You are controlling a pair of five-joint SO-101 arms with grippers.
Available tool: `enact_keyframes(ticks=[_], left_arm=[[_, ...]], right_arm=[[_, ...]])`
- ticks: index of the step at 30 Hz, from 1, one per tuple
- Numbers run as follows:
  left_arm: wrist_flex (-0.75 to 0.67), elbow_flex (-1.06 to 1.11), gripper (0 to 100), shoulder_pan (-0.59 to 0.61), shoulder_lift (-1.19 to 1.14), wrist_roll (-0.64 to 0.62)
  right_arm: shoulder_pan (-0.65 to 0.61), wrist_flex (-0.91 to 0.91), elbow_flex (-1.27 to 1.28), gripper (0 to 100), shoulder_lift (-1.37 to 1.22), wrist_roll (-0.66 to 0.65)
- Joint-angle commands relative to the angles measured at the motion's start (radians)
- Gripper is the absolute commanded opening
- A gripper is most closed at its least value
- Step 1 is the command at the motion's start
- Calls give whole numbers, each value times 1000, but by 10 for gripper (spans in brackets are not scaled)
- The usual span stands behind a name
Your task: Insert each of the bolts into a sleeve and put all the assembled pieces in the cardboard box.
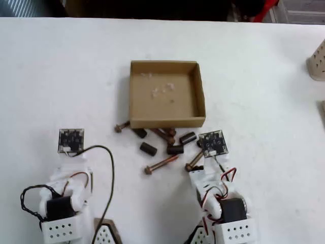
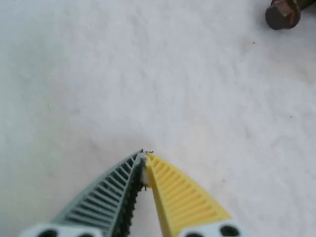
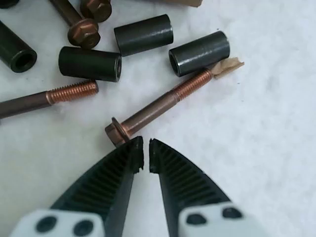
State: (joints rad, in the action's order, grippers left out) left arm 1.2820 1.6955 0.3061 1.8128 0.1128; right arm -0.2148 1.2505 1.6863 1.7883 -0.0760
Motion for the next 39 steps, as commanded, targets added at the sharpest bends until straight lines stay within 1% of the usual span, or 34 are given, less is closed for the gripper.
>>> enact_keyframes(ticks=[1,10,14,19,23,25,28,31,34,37,39], left_arm=[[8,-3,23,4,12,5],[-6,-5,24,2,12,5],[-91,-6,24,2,12,5],[-236,-54,24,2,12,5],[-331,-61,24,-1,12,5],[-388,-63,24,-31,12,5],[-411,-69,24,-108,12,3],[-382,-132,24,-206,8,-5],[-339,-230,24,-289,5,-86],[-308,-338,24,-351,-21,-120],[-308,-410,24,-372,-93,-133]], right_arm=[[4,2,3,18,8,-8],[8,15,3,18,8,-9],[8,15,3,18,8,-9],[10,15,3,18,8,-9],[77,13,3,18,10,-9],[122,12,3,18,10,-9],[159,12,-2,18,10,-9],[165,-13,-2,18,10,-9],[165,-16,3,18,10,-9],[165,-16,3,18,10,-9],[165,-15,3,18,10,-9]])
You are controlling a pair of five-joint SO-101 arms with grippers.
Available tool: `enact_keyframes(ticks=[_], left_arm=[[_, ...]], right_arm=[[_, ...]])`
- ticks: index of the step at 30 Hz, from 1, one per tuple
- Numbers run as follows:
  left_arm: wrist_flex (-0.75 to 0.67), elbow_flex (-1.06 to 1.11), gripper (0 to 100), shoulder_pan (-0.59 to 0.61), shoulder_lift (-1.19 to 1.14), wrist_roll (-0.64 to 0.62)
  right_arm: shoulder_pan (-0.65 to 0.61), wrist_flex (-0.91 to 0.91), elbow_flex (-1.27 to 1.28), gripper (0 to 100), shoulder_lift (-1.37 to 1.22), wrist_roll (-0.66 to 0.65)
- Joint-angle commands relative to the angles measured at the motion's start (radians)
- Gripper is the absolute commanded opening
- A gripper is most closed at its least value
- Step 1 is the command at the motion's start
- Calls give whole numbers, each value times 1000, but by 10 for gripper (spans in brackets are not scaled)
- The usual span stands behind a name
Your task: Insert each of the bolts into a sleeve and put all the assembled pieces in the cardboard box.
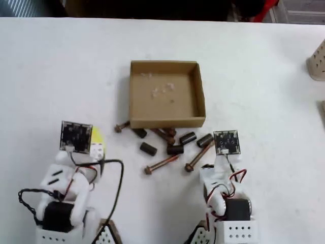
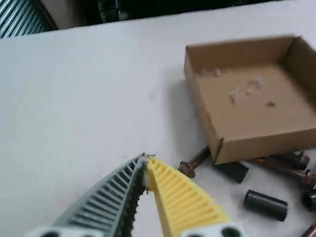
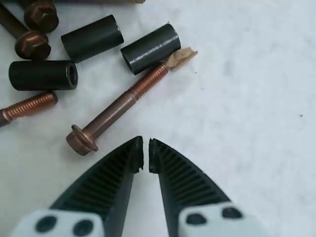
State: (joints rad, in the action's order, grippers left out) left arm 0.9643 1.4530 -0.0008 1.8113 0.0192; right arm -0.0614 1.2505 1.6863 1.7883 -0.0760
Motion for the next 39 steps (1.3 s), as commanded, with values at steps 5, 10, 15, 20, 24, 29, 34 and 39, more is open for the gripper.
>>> enact_keyframes(ticks=[5,10,15,20,24,29,34,39], left_arm=[[-2,-377,24,-96,-414,-81],[-2,-592,24,-165,-716,-83],[-3,-764,24,-185,-981,-199],[-43,-901,24,-182,-1248,-215],[-140,-979,24,-176,-1452,-215],[-176,-1142,24,-182,-1669,-216],[-146,-1318,94,-183,-1842,-216],[-31,-1458,170,-177,-1963,-216]], right_arm=[[12,-13,3,18,10,-9],[12,-13,3,18,10,-9],[12,-12,3,18,10,-9],[13,-12,3,18,10,-9],[13,-12,3,18,10,-9],[13,-12,3,18,10,-9],[12,-12,3,18,10,-9],[10,-12,3,18,10,-9]])
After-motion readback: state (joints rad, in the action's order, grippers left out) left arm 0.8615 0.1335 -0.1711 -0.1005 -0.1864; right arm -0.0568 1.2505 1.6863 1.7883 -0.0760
